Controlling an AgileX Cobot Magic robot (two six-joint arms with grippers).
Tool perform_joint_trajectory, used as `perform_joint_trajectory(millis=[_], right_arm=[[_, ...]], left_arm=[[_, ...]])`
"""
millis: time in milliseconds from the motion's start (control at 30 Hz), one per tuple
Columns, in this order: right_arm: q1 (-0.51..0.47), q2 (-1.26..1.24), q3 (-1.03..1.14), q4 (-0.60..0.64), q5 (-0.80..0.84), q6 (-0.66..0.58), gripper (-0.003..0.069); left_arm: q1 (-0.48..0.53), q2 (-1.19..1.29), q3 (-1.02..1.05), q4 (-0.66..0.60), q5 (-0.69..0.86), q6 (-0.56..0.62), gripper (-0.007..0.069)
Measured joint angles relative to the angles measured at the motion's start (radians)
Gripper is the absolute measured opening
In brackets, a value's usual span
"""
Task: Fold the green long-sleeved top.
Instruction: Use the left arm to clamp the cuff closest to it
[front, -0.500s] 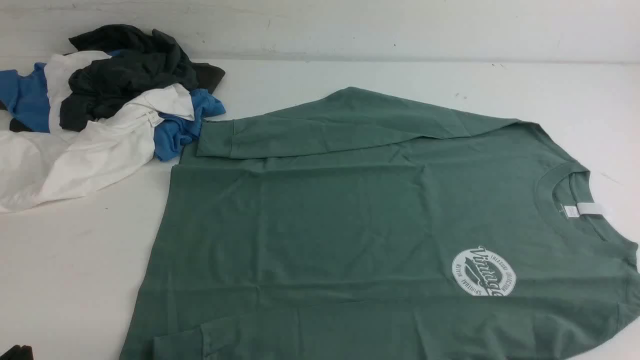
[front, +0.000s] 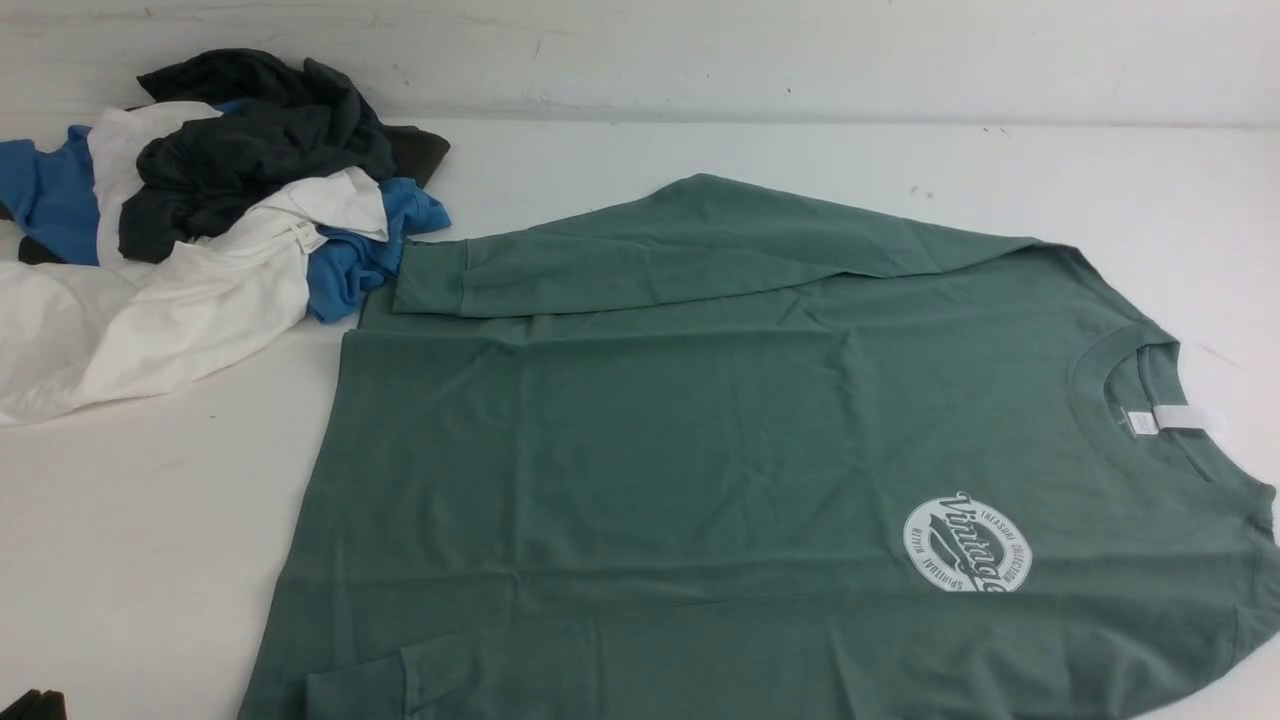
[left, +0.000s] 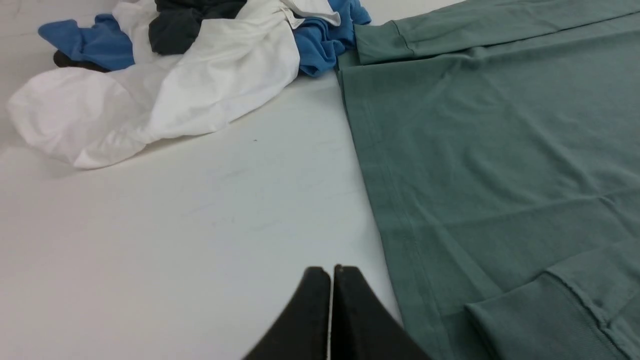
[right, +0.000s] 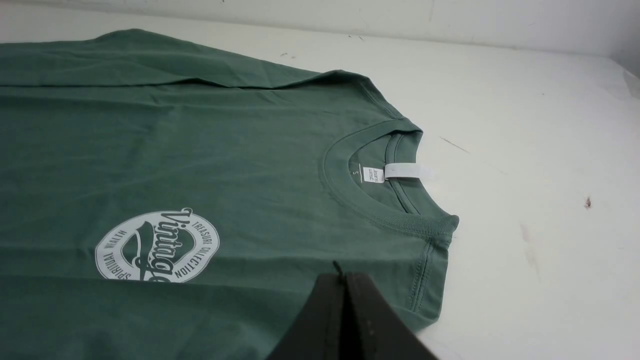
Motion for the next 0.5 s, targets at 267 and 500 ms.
perform_joint_trajectory(millis=[267, 500], right_arm=[[0.000, 0.000, 0.000, 0.000, 0.000, 0.000, -0.0015], [0.000, 0.000, 0.000, 0.000, 0.000, 0.000, -0.0015]], left_arm=[[0.000, 0.000, 0.003, -0.157, -0.157, -0.082, -0.0004], [0.000, 0.000, 0.003, -0.398, -0.287, -0.172, -0.0004]])
